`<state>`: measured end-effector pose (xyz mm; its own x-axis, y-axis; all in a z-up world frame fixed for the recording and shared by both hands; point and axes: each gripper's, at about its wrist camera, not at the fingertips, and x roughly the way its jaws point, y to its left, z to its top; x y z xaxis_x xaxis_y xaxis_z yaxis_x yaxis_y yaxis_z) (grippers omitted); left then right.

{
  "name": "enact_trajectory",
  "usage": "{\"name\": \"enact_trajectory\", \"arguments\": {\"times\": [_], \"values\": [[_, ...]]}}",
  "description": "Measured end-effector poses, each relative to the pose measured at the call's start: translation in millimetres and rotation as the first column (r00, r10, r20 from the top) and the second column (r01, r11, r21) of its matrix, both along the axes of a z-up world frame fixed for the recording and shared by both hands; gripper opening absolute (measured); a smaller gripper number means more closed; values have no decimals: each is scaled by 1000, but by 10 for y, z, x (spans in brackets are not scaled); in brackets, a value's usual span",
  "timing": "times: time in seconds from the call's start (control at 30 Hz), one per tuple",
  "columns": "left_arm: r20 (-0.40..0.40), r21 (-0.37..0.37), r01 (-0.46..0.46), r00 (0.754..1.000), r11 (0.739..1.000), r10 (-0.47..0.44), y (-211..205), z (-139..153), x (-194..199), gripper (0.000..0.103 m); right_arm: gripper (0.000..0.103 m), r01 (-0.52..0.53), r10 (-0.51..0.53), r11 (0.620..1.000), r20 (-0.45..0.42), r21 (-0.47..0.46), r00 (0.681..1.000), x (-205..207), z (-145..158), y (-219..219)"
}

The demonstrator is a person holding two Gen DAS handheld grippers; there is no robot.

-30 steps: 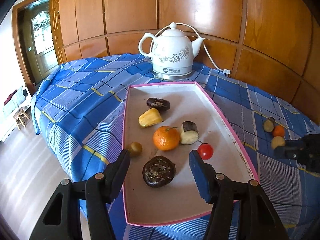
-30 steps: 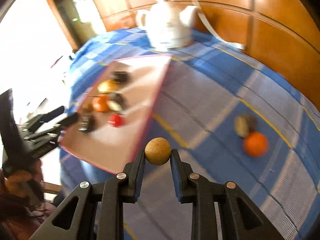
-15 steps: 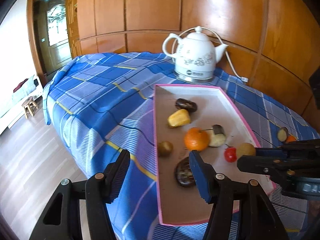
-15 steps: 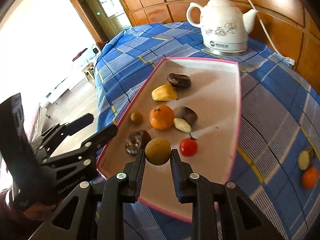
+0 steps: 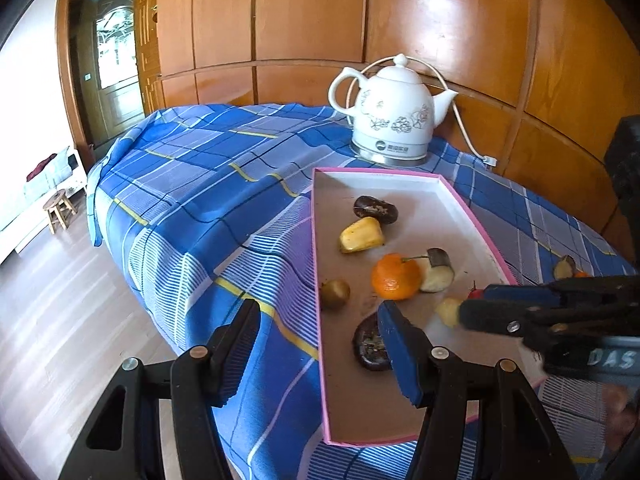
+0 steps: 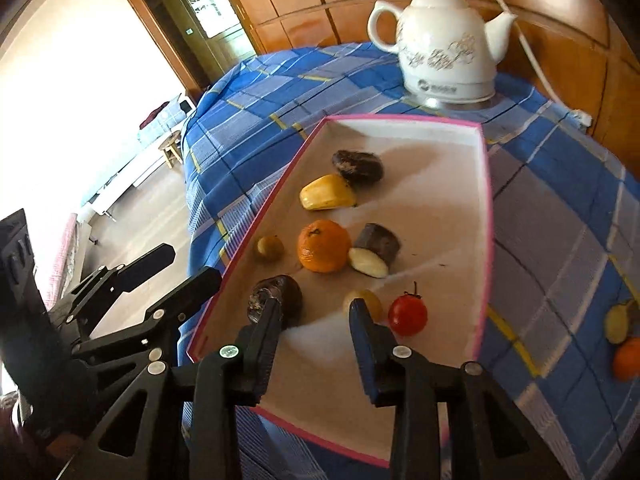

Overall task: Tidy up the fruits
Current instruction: 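Carry the tan ball into the tray and open the right tool, then move both tools back to the loose cylinder piece and orange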

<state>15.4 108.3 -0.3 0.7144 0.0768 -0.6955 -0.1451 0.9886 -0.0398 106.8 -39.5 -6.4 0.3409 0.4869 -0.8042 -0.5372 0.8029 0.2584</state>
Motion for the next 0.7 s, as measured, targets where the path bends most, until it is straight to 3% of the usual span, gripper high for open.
{"name": "enact_trajectory", "arguments": {"times": [0.33,0.7], "values": [[9,17,54,998,998,-55,-197,57,-16,62,36,96,-95,995,66,-14,993,-101,300,-660],[5,43,114,993,993,-114,-441,83,-14,62,36,226,-221,973,93,-43,971,-136,380,-1363]]}}
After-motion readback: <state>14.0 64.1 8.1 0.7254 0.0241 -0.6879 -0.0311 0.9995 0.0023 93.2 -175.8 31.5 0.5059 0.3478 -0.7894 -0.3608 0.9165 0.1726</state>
